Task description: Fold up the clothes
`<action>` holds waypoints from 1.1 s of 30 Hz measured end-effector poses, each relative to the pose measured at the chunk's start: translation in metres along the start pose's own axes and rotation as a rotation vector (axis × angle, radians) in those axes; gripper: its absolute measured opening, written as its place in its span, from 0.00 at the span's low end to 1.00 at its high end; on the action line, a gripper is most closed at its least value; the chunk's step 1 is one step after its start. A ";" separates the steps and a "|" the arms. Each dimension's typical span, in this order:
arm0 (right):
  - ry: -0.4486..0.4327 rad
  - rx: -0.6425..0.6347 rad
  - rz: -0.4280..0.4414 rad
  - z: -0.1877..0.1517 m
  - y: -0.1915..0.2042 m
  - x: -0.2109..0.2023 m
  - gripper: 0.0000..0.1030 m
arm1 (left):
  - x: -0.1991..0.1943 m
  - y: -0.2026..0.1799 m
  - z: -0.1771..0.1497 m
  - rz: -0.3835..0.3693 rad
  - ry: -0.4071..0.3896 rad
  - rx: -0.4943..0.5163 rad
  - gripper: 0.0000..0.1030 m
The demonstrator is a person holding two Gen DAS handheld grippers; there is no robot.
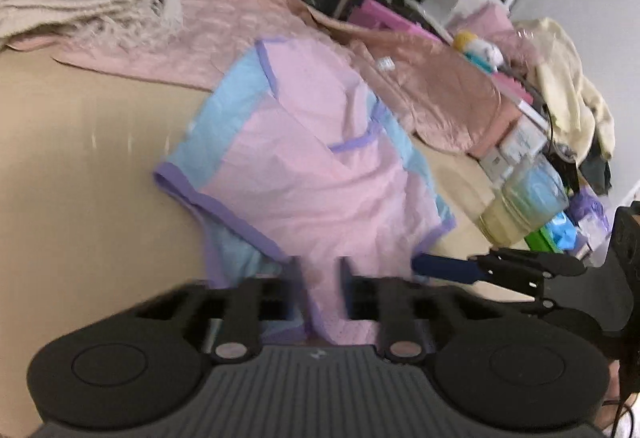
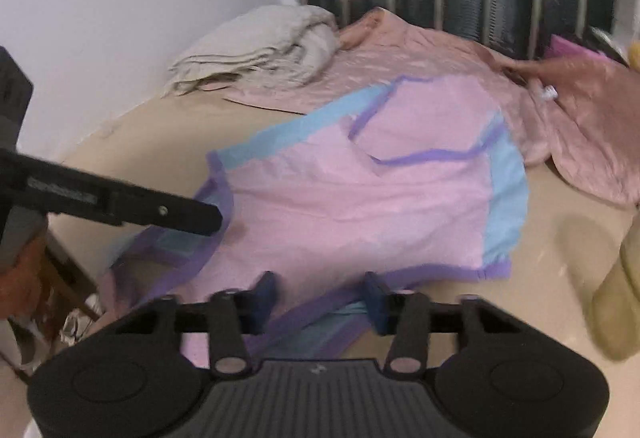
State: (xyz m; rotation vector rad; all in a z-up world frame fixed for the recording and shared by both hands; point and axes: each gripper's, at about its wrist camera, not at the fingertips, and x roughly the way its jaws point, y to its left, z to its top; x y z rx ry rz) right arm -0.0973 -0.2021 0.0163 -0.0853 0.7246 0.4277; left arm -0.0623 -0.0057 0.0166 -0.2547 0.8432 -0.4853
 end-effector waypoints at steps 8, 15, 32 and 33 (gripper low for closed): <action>-0.086 0.066 -0.020 -0.009 -0.005 -0.002 0.03 | 0.011 -0.009 -0.006 0.012 -0.006 -0.015 0.00; -0.143 0.127 -0.011 0.002 -0.015 -0.012 0.00 | -0.004 0.003 0.002 0.003 -0.072 -0.082 0.00; -0.077 0.077 -0.016 -0.028 0.018 -0.013 0.05 | -0.019 -0.025 -0.040 0.124 -0.064 0.053 0.00; -0.090 0.087 -0.018 -0.028 0.018 -0.014 0.04 | -0.021 -0.025 -0.041 0.123 -0.080 0.047 0.00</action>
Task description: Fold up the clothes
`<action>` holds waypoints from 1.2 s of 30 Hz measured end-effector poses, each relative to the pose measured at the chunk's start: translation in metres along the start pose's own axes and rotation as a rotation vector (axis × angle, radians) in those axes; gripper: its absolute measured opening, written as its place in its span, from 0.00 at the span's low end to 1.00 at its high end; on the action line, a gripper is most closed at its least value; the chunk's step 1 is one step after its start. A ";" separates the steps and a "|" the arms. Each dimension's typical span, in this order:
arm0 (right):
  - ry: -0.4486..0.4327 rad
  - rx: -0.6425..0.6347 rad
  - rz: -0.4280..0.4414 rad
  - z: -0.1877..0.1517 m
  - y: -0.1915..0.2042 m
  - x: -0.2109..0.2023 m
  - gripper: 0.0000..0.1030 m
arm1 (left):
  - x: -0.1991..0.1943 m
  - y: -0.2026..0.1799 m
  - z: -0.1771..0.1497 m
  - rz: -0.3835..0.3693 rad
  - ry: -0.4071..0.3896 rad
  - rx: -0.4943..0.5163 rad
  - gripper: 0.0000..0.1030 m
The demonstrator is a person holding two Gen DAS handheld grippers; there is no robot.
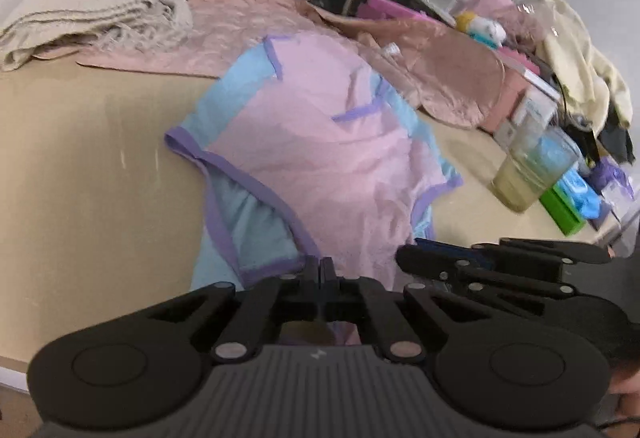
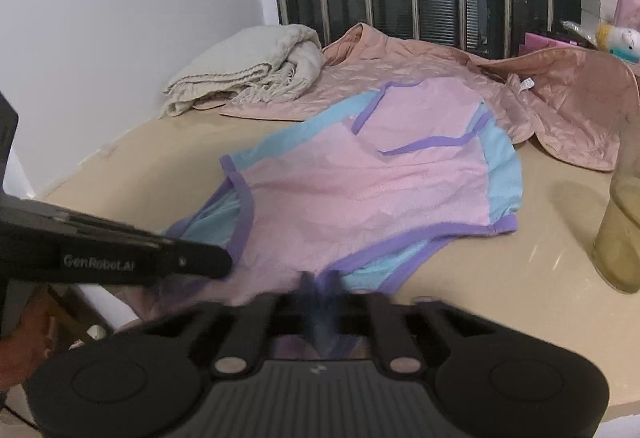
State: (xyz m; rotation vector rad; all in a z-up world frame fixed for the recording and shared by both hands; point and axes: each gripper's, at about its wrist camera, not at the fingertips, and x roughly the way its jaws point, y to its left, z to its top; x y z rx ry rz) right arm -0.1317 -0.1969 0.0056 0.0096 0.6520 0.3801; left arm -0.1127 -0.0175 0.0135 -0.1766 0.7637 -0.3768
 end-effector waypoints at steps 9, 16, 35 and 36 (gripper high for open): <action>-0.124 0.017 0.022 0.025 -0.006 -0.020 0.04 | -0.016 0.007 0.037 -0.066 -0.135 -0.071 0.00; -0.237 -0.051 -0.057 0.121 -0.025 0.022 0.03 | 0.012 0.019 0.122 0.048 -0.280 -0.077 0.00; -0.076 -0.321 -0.078 0.024 0.038 0.017 0.30 | 0.001 0.008 0.016 0.152 -0.092 0.221 0.07; -0.072 -0.339 -0.110 0.023 0.042 0.023 0.30 | 0.000 0.008 0.016 0.160 -0.095 0.214 0.05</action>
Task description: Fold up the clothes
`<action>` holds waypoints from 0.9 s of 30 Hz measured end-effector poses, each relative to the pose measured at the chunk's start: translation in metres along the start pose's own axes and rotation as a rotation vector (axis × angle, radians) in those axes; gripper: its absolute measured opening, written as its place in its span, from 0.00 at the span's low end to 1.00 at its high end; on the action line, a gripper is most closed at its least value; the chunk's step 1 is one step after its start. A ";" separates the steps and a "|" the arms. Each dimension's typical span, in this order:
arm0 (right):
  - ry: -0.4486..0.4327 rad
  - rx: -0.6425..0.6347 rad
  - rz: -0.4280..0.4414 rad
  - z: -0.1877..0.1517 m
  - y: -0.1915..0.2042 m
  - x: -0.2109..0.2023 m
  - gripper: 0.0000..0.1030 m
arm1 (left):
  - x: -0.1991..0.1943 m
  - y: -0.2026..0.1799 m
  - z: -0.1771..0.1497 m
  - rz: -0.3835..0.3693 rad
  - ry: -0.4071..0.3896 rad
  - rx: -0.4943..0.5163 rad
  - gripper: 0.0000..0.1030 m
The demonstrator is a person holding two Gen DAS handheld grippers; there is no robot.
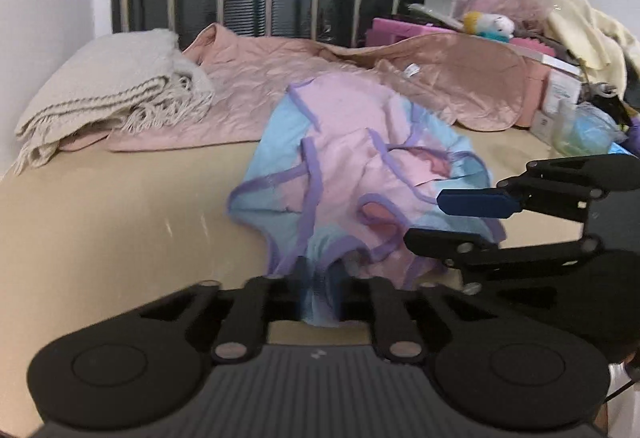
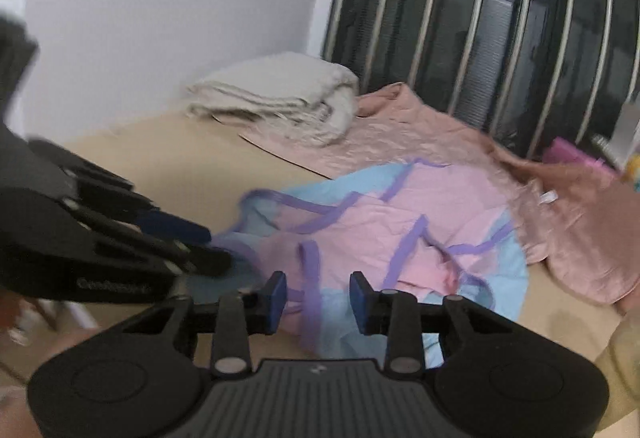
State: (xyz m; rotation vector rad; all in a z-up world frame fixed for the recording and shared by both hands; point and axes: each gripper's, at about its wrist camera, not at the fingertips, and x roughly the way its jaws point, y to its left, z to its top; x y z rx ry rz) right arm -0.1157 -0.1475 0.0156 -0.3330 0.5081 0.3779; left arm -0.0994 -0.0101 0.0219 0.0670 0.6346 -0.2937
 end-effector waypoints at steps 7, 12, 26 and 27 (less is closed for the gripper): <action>-0.015 -0.047 -0.256 -0.019 0.004 -0.002 0.08 | -0.036 0.000 -0.017 0.190 -0.138 -0.110 0.02; -0.004 -0.006 -0.283 -0.034 -0.003 -0.015 0.05 | -0.038 -0.006 -0.033 0.247 -0.131 -0.104 0.04; 0.043 -0.012 -0.305 -0.050 0.006 -0.025 0.09 | -0.018 -0.022 -0.030 0.204 -0.059 0.087 0.13; 0.043 -0.007 -0.302 -0.050 0.005 -0.025 0.08 | -0.018 -0.019 -0.030 0.201 -0.054 0.063 0.04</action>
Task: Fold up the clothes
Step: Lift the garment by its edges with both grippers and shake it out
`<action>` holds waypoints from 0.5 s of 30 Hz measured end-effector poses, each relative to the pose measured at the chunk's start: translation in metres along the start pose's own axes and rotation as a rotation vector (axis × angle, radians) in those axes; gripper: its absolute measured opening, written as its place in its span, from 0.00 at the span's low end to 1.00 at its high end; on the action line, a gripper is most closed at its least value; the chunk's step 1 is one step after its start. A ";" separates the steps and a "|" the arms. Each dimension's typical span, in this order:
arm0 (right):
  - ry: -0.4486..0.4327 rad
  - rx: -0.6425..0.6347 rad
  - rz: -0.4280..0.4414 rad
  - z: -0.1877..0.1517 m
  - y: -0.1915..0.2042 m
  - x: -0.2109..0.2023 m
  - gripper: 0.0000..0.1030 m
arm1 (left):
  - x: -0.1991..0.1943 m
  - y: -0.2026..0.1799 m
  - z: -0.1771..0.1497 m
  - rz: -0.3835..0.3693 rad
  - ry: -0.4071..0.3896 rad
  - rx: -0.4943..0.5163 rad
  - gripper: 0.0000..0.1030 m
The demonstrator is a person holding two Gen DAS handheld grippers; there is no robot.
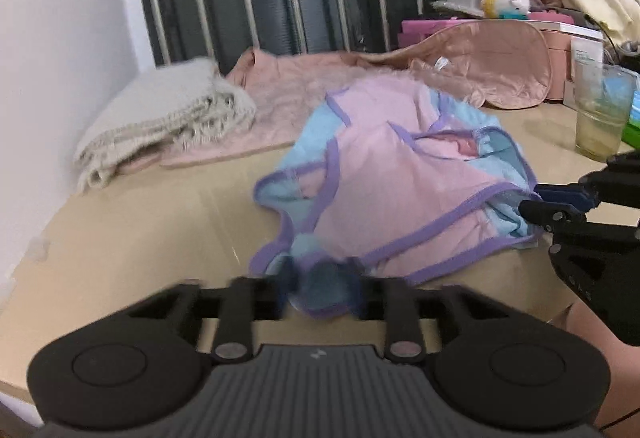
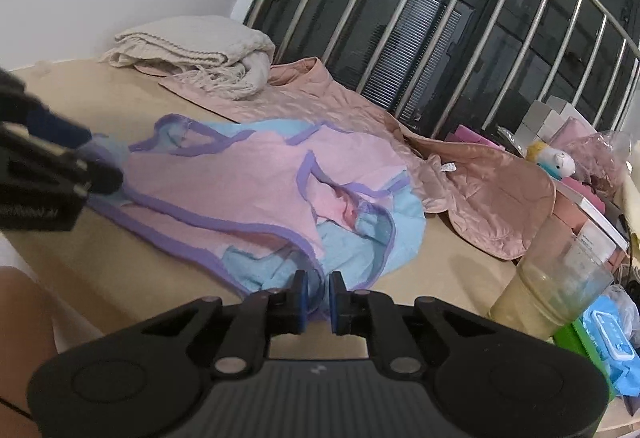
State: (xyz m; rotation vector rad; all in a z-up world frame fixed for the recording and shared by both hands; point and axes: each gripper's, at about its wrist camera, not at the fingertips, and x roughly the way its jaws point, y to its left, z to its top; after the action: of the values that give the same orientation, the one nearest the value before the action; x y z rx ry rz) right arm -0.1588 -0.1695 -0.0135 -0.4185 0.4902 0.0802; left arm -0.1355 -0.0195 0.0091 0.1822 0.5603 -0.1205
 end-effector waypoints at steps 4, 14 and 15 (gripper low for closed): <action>-0.022 0.070 -0.007 -0.001 -0.013 -0.005 0.05 | -0.011 0.018 -0.002 0.010 -0.049 -0.141 0.02; -0.025 0.064 0.006 -0.006 -0.006 -0.004 0.16 | -0.026 0.031 -0.016 0.037 -0.091 -0.278 0.02; -0.027 0.062 0.000 -0.005 -0.005 -0.003 0.16 | -0.027 0.033 -0.017 0.041 -0.093 -0.287 0.02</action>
State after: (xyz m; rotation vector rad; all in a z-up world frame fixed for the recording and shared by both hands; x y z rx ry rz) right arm -0.1628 -0.1765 -0.0144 -0.3559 0.4651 0.0705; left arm -0.1612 0.0173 0.0143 -0.0905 0.4747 -0.0079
